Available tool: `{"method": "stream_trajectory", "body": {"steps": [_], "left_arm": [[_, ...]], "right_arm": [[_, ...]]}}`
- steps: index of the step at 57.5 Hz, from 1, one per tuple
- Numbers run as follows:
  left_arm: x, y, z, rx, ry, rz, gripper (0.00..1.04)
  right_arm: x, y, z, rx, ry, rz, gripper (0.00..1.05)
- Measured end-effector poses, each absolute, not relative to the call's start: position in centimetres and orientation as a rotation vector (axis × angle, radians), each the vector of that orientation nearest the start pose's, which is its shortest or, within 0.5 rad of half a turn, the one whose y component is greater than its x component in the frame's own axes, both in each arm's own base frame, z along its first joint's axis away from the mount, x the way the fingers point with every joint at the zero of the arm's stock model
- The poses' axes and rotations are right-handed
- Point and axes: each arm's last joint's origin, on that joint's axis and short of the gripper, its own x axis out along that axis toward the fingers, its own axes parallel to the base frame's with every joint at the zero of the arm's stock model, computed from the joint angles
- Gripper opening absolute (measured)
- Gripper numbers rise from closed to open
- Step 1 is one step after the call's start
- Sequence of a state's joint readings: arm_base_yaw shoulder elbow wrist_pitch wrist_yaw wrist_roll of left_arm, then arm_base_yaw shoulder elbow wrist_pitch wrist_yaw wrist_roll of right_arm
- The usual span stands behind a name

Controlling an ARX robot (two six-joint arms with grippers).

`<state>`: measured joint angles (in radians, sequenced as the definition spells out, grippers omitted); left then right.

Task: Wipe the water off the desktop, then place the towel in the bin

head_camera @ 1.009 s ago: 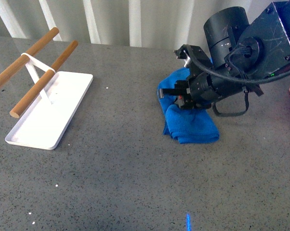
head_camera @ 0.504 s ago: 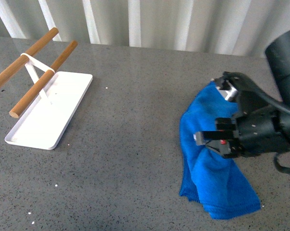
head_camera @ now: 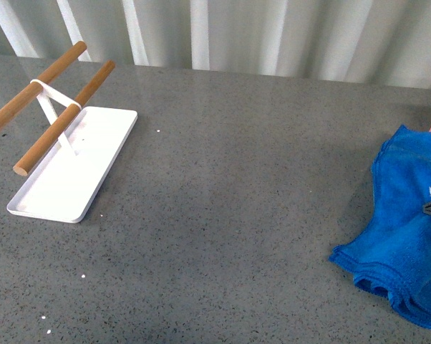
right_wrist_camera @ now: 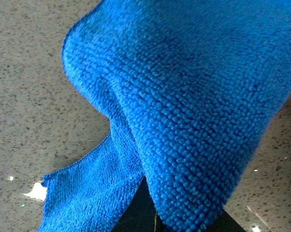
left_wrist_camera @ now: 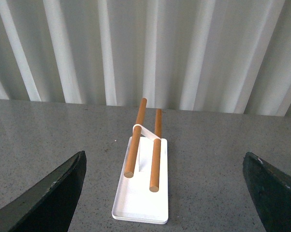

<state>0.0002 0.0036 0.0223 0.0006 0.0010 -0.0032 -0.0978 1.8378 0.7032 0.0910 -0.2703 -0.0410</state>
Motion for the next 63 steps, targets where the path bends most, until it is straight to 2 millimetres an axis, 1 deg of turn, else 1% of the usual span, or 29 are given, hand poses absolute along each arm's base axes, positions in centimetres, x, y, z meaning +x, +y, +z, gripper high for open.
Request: {"method": "stream_trajectory", "body": {"steps": [7,14,23,31,34,38,42,43,46,47,49,55,57,58,60,61,63], "left_arm": [[9.7,0.0,17.1,-0.004,-0.019,-0.001,0.98],[9.7,0.0,17.1,-0.004,-0.019,-0.001,0.98],[9.7,0.0,17.1,-0.004,-0.019,-0.001,0.98],[9.7,0.0,17.1,-0.003,-0.019,-0.001,0.98],[9.7,0.0,17.1,-0.004,-0.019,-0.001,0.98],[9.7,0.0,17.1,-0.003,-0.019,-0.001,0.98],[9.7,0.0,17.1,-0.004,-0.019,-0.001,0.98],[9.7,0.0,17.1,-0.004,-0.019,-0.001,0.98],[9.7,0.0,17.1,-0.004,-0.019,-0.001,0.98],[9.7,0.0,17.1,-0.004,-0.019,-0.001,0.98],[9.7,0.0,17.1,-0.004,-0.019,-0.001,0.98],[9.7,0.0,17.1,-0.003,-0.019,-0.001,0.98],[9.7,0.0,17.1,-0.004,-0.019,-0.001,0.98],[9.7,0.0,17.1,-0.004,-0.019,-0.001,0.98],[9.7,0.0,17.1,-0.004,-0.019,-0.001,0.98],[9.7,0.0,17.1,-0.004,-0.019,-0.001,0.98],[9.7,0.0,17.1,-0.003,-0.019,-0.001,0.98]], "right_arm": [[30.4,-3.1,7.5,0.131,1.021,0.145,0.04],[32.0,-4.0,7.8,0.096,0.994,0.115,0.04],[34.3,-4.5,9.3,0.054,0.938,0.097,0.04],[35.9,-4.2,10.9,0.011,0.891,0.088,0.04],[36.7,-3.9,11.8,-0.001,0.872,0.093,0.04],[37.7,-3.7,13.9,-0.016,0.830,0.096,0.04],[38.6,-3.9,16.8,-0.028,0.765,0.090,0.04],[38.8,-4.1,17.9,-0.040,0.740,0.082,0.04],[39.0,-4.7,20.2,-0.059,0.686,0.063,0.04],[39.1,-5.2,21.2,-0.066,0.662,0.053,0.04],[39.0,-5.9,22.5,-0.078,0.636,0.038,0.04],[38.4,-7.9,24.9,-0.098,0.588,-0.010,0.04],[38.1,-9.0,25.7,-0.102,0.575,-0.036,0.04],[37.8,-9.9,26.2,-0.101,0.568,-0.054,0.04],[37.4,-11.2,26.7,-0.096,0.565,-0.079,0.04],[37.0,-12.2,27.0,-0.095,0.564,-0.103,0.04],[36.6,-13.6,27.2,-0.085,0.567,-0.131,0.04]]}}
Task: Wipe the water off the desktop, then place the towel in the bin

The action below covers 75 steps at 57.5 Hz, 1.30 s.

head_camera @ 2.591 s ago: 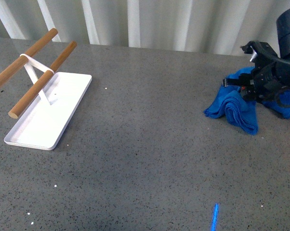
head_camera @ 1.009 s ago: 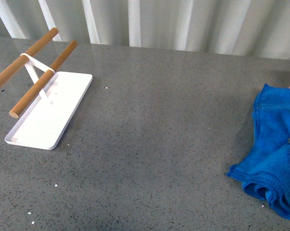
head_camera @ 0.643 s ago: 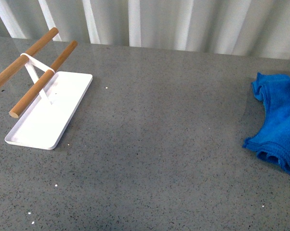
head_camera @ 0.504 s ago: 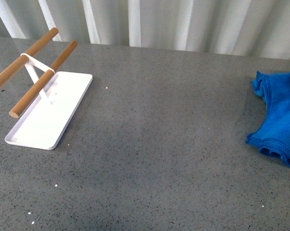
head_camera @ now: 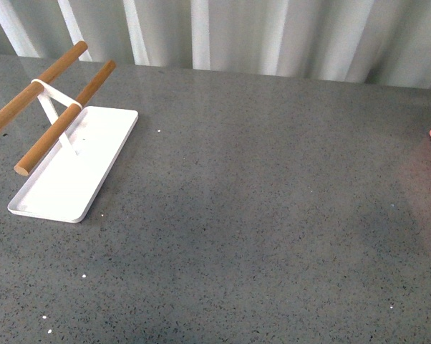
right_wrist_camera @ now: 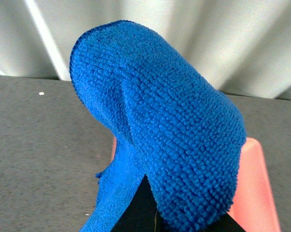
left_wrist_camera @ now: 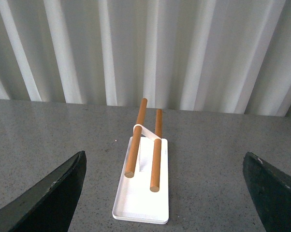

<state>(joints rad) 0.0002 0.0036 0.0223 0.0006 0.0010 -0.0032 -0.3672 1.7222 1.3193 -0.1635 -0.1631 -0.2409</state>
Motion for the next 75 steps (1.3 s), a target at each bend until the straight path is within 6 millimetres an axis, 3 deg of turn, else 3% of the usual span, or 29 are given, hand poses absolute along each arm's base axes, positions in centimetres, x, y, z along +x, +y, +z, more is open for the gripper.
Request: {"method": "stream_trajectory", "body": {"steps": [12,19,24,33,41,46,53,65,72,75], "left_arm": [[9.7,0.0,17.1,-0.004,-0.019,-0.001,0.98],[9.7,0.0,17.1,-0.004,-0.019,-0.001,0.98],[9.7,0.0,17.1,-0.003,-0.019,-0.001,0.98],[9.7,0.0,17.1,-0.004,-0.019,-0.001,0.98],[9.7,0.0,17.1,-0.004,-0.019,-0.001,0.98],[9.7,0.0,17.1,-0.004,-0.019,-0.001,0.98],[9.7,0.0,17.1,-0.003,-0.019,-0.001,0.98],[9.6,0.0,17.1,-0.003,-0.020,-0.001,0.98],[9.6,0.0,17.1,-0.003,-0.020,0.000,0.98],[9.6,0.0,17.1,-0.004,-0.020,-0.001,0.98]], "right_arm": [[34.5,-18.7,26.1,-0.023,0.619,-0.223,0.04],[34.0,-21.0,23.9,0.021,0.676,-0.262,0.04],[34.1,-21.5,22.0,0.043,0.717,-0.259,0.04],[34.3,-21.6,20.3,0.057,0.758,-0.251,0.04],[33.9,-21.9,16.0,0.116,0.915,-0.269,0.04],[33.0,-22.3,12.9,0.213,1.054,-0.281,0.20],[32.1,-22.6,11.3,0.308,1.138,-0.274,0.36],[31.8,-23.5,12.0,0.352,1.128,-0.281,0.70],[31.9,-23.4,12.6,0.363,1.110,-0.261,0.98],[31.9,-23.3,13.2,0.362,1.094,-0.261,0.98]]}}
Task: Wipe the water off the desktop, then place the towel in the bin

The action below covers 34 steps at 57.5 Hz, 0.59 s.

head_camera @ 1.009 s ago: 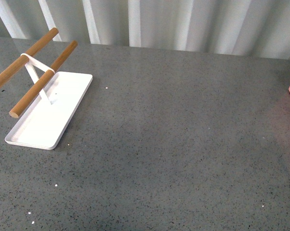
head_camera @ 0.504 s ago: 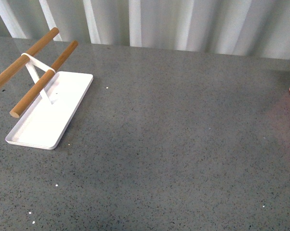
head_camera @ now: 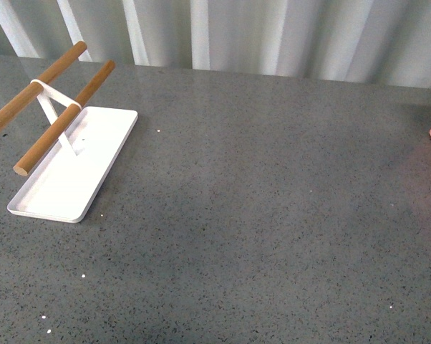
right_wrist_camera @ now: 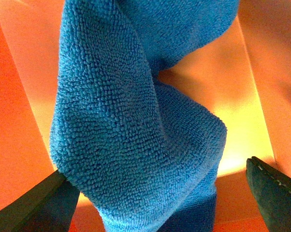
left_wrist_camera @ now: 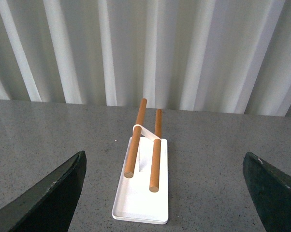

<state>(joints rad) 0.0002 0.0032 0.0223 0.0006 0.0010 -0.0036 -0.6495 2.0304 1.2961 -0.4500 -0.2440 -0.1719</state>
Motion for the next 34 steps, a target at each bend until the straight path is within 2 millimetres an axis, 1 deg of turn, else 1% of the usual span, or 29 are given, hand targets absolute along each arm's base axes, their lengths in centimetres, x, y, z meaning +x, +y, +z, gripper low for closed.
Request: {"method": "stream_trajectory", "body": {"steps": [2,6,7,13,14,17,18,20,29,34], "left_arm": [[9.6,0.0,17.1,-0.003,-0.020,-0.001,0.98],[9.6,0.0,17.1,-0.003,-0.020,0.000,0.98],[9.6,0.0,17.1,-0.004,-0.020,0.000,0.98],[9.6,0.0,17.1,-0.003,-0.020,-0.001,0.98],[9.6,0.0,17.1,-0.003,-0.020,-0.001,0.98],[9.6,0.0,17.1,-0.003,-0.020,-0.001,0.98],[9.6,0.0,17.1,-0.004,-0.020,0.000,0.98],[9.6,0.0,17.1,-0.004,-0.020,0.000,0.98],[9.6,0.0,17.1,-0.004,-0.020,-0.001,0.98],[9.6,0.0,17.1,-0.004,-0.020,0.000,0.98]], "right_arm": [[31.9,-23.4,13.9,0.360,1.076,-0.258,0.97],[32.1,-23.4,15.6,0.353,1.030,-0.253,0.98],[32.2,-23.3,16.4,0.348,1.007,-0.249,0.98],[32.2,-22.6,19.8,0.332,0.920,-0.220,0.98],[32.2,-22.6,20.1,0.330,0.914,-0.217,0.98],[32.1,-22.0,22.0,0.322,0.865,-0.182,0.98],[32.1,-21.9,22.2,0.320,0.858,-0.180,0.98],[32.1,-21.6,23.2,0.321,0.821,-0.151,0.98],[31.5,-20.3,26.3,0.347,0.687,-0.010,0.98],[30.1,-18.6,28.9,0.316,0.581,0.108,0.98]]}}
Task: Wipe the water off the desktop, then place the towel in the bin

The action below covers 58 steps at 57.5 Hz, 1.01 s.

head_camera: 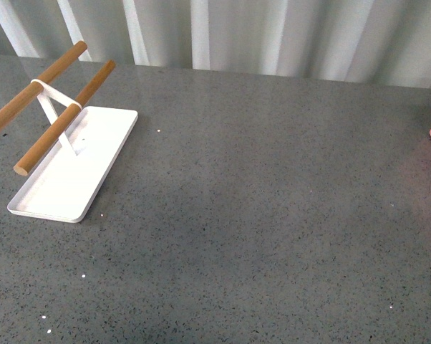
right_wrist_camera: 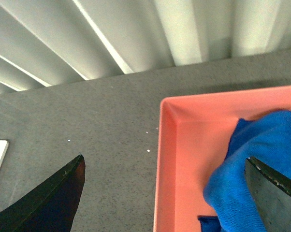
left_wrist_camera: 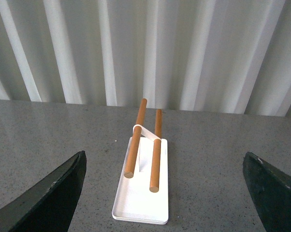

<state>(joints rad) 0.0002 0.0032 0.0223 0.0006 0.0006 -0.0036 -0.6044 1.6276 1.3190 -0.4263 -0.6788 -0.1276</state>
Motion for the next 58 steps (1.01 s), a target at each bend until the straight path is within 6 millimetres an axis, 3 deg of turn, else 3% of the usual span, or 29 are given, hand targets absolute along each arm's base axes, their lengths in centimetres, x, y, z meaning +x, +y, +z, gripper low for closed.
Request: {"method": "stream_trajectory", "body": {"steps": [9,24,33,40,50,54,58], "left_arm": [[9.6,0.0,17.1,-0.004,-0.020,0.000,0.98],[9.6,0.0,17.1,-0.004,-0.020,0.000,0.98],[9.6,0.0,17.1,-0.004,-0.020,-0.001,0.98],[9.6,0.0,17.1,-0.003,-0.020,0.000,0.98],[9.6,0.0,17.1,-0.004,-0.020,0.000,0.98],[9.6,0.0,17.1,-0.003,-0.020,0.000,0.98],[9.6,0.0,17.1,-0.003,-0.020,-0.001,0.98]], "right_arm": [[27.8,-15.8,31.3,0.192,0.484,0.149,0.98],[25.4,-11.2,32.4,-0.062,0.390,0.175,0.98],[25.2,-8.5,31.1,-0.161,0.398,0.225,0.98],[25.8,-5.7,28.5,-0.198,0.443,0.298,0.98],[25.3,-2.4,27.5,-0.222,0.444,0.394,0.98],[24.6,-0.6,27.1,-0.242,0.288,0.216,0.87],[23.1,0.1,26.7,-0.153,0.112,0.073,0.75]]}}
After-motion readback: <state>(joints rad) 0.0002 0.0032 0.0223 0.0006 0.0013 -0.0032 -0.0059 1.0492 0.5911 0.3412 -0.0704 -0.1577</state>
